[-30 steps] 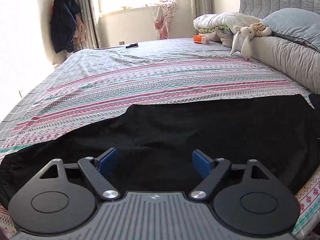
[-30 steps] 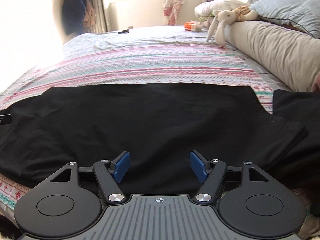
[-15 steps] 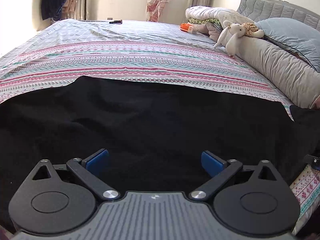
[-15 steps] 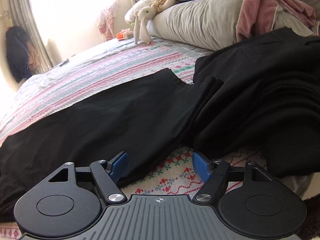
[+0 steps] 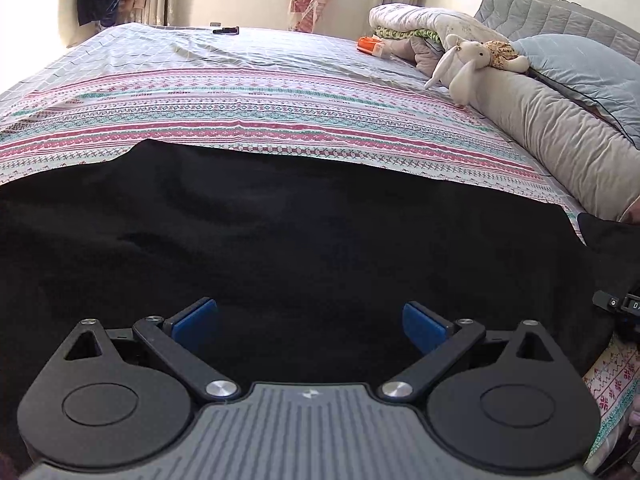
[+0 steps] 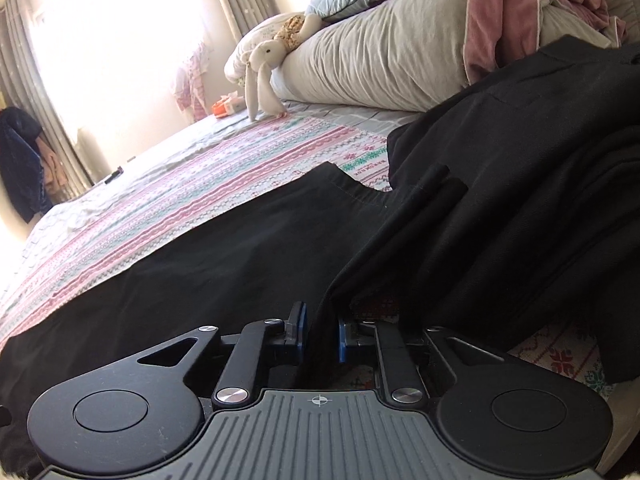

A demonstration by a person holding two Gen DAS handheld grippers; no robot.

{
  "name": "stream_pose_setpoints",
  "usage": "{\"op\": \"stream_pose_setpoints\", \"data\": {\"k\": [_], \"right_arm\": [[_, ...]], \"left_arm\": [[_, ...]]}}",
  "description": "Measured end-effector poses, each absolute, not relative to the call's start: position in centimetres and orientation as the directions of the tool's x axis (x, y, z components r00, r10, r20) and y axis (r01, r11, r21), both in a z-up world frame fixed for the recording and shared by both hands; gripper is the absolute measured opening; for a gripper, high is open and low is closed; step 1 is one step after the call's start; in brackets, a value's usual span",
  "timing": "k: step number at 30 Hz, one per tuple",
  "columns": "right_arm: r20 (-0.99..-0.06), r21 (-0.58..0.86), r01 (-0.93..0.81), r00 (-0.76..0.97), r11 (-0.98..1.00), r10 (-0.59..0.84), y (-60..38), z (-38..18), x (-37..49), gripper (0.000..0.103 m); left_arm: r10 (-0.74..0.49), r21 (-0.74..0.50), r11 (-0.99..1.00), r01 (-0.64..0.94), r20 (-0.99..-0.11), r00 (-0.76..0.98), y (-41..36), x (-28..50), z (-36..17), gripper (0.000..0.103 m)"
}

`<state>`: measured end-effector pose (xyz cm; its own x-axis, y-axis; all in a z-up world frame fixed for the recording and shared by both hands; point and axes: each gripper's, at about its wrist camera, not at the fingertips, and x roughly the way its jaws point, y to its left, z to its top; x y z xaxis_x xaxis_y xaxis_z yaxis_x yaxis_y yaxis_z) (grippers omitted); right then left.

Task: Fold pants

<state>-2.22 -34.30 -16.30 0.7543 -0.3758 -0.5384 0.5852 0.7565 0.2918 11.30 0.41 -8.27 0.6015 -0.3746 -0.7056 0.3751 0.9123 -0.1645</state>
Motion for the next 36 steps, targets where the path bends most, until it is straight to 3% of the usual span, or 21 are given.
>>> {"op": "stream_pose_setpoints", "data": {"k": [5,11,19,25,29,34,36], "right_arm": [[-0.485,0.152,0.509,0.785,0.847,-0.384,-31.0,-13.9,-0.1,0.006],[-0.446,-0.024,0.293,0.853,0.956,-0.273,-24.3,-11.5,3.7,0.003],[-0.516,-0.171,-0.087,0.856,0.981,-0.014,-13.6,-12.8,5.8,0.002],[-0.581,-0.235,-0.300,0.806,0.924,0.114,-7.6,-15.3,4.2,0.000],[-0.570,-0.330,-0.295,0.820,0.897,0.060,-6.0,-16.1,4.0,0.000],[-0.554,-0.286,-0.184,0.833,0.941,-0.006,-7.3,-15.4,6.2,0.019],[-0.571,-0.249,-0.148,0.821,0.957,-0.021,-8.0,-15.2,7.8,0.038]], "left_arm": [[-0.445,-0.290,0.890,0.351,-0.717,0.536,1.6,12.8,-8.6,0.103],[-0.539,-0.456,0.842,0.288,-0.696,0.474,3.4,14.3,-8.9,0.103],[-0.701,-0.711,0.687,0.150,-0.593,0.396,6.1,15.1,-10.0,0.101],[-0.746,-0.781,0.620,0.071,-0.559,0.362,7.3,15.2,-10.8,0.098],[-0.741,-0.784,0.618,0.051,-0.560,0.370,7.7,15.3,-10.7,0.097],[-0.721,-0.762,0.644,0.067,-0.575,0.386,7.9,15.4,-10.4,0.097],[-0.708,-0.750,0.658,0.069,-0.584,0.398,8.0,15.5,-10.3,0.097]]}}
